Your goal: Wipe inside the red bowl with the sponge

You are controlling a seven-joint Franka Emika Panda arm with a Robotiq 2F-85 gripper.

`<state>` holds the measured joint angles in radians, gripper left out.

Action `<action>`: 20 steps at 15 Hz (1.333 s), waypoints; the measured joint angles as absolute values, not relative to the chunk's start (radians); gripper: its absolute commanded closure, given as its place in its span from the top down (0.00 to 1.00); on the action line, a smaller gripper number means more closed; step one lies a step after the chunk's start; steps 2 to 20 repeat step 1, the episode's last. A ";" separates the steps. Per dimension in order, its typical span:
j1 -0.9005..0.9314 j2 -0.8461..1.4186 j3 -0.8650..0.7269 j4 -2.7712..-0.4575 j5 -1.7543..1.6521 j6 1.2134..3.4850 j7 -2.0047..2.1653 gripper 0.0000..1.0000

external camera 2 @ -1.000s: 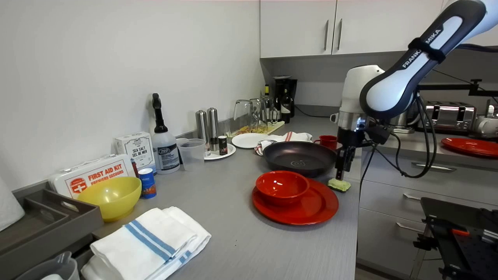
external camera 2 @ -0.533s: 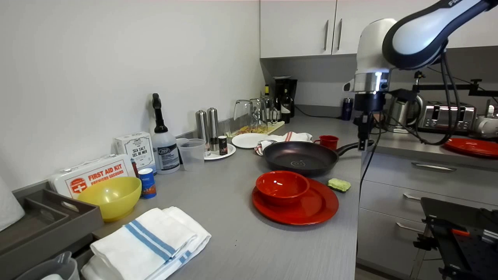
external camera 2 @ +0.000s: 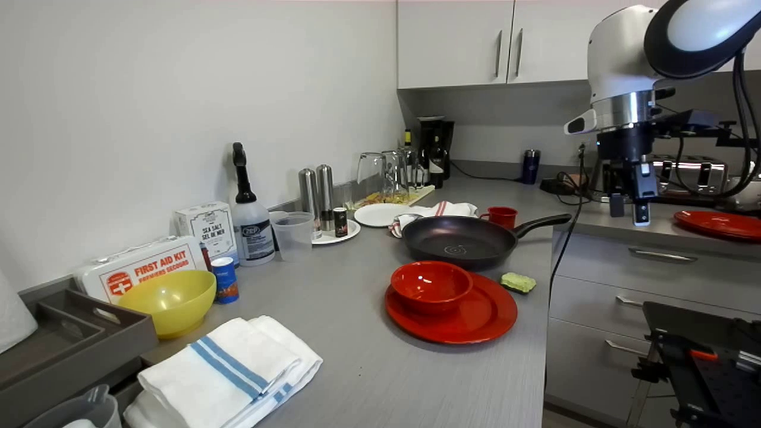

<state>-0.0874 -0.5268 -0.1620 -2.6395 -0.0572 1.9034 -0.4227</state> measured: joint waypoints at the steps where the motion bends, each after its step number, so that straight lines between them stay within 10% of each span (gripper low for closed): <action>1: -0.087 -0.542 -0.165 -2.663 -0.088 1.897 -0.455 1.00; 20: -0.087 -0.542 -0.165 -2.663 -0.088 1.897 -0.455 1.00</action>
